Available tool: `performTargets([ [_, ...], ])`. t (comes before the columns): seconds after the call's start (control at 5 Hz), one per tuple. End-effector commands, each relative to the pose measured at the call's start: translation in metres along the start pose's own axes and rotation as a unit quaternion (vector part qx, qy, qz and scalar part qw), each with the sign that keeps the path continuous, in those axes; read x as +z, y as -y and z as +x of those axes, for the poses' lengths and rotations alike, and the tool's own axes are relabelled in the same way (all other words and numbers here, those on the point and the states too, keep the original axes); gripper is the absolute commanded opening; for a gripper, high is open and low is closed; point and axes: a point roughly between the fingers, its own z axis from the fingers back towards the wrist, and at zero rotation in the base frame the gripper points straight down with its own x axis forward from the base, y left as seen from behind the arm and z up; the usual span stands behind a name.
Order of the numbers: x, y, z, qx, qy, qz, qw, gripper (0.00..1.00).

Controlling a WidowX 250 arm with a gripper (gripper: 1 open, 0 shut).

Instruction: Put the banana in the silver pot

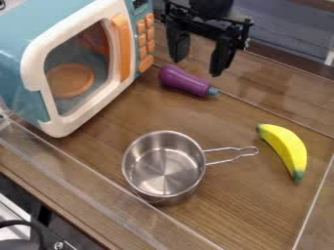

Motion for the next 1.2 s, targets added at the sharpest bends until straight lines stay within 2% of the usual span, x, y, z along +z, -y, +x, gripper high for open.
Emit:
performTargets([
  [0.0, -0.019, 0.003, -0.006, 0.013, -0.030, -0.004, 0.9995, 1.00],
  [0.2, -0.036, 0.030, -0.015, 0.020, -0.034, -0.018, 0.9991, 1.00],
  [0.4, -0.040, 0.045, -0.011, 0.025, -0.027, -0.029, 0.9989, 1.00],
  [0.6, -0.044, 0.048, -0.010, 0.029, -0.025, -0.032, 0.9987, 1.00],
  [0.8, -0.045, 0.053, -0.008, 0.081, -0.023, -0.038, 0.9957, 1.00],
  [1.0, -0.045, 0.058, -0.005, 0.139, -0.019, -0.045, 0.9892, 1.00],
])
